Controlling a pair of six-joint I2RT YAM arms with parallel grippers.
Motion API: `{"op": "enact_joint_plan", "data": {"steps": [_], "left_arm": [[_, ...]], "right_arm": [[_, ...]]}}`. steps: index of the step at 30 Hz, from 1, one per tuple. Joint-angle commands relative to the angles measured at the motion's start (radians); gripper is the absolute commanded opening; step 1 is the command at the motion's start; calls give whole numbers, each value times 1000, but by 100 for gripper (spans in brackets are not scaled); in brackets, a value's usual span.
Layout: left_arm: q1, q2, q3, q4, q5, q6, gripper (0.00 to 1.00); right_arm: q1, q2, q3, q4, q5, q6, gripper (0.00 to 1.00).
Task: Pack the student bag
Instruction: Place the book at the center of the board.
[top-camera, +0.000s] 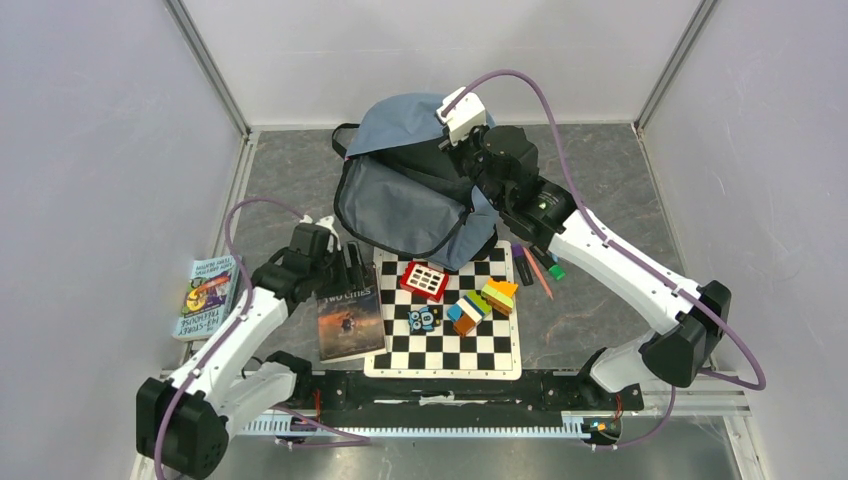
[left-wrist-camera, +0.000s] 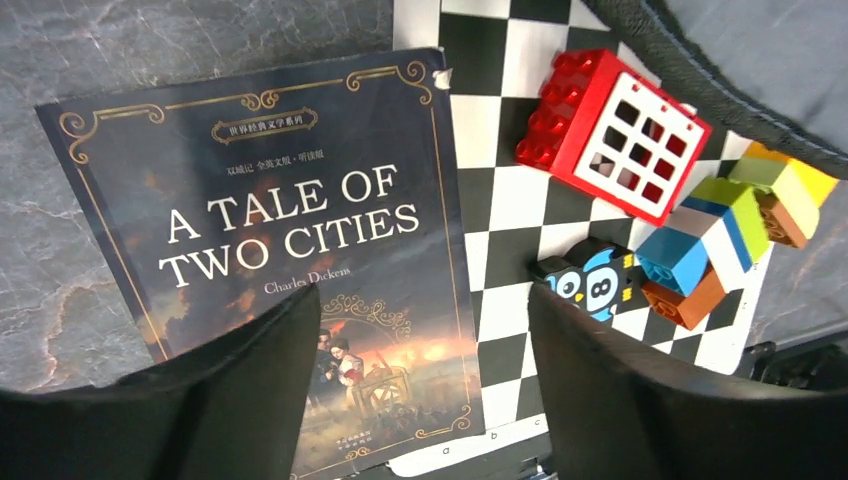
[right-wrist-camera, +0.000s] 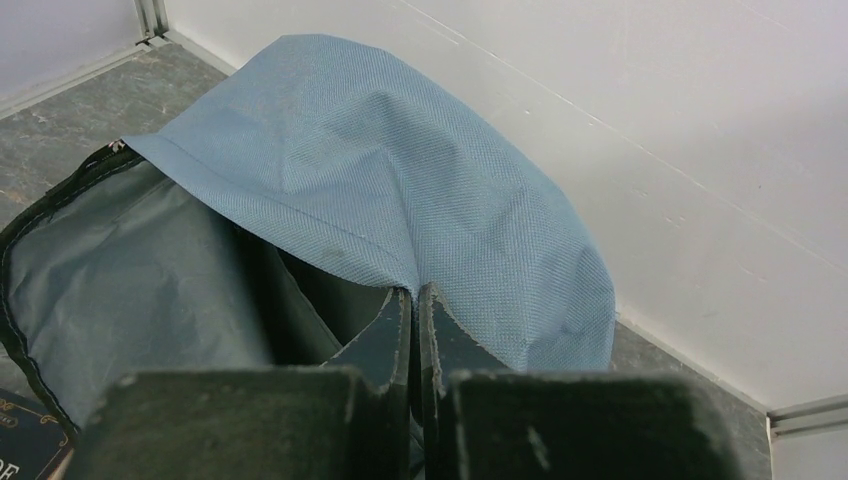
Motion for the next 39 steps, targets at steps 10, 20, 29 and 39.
{"op": "enact_joint_plan", "data": {"steps": [10, 20, 29, 39], "left_arm": [[-229, 196, 50, -47, -353, -79, 100], [-362, 347, 47, -29, -487, -133, 100], [-380, 429, 75, 9, -482, -132, 100], [-382, 539, 101, -27, -475, -130, 99]], "right_arm": [[4, 4, 23, 13, -14, 30, 0], [4, -7, 9, 21, -10, 27, 0], [4, -10, 1, 26, -10, 31, 0], [4, -15, -8, 36, -3, 27, 0]]}}
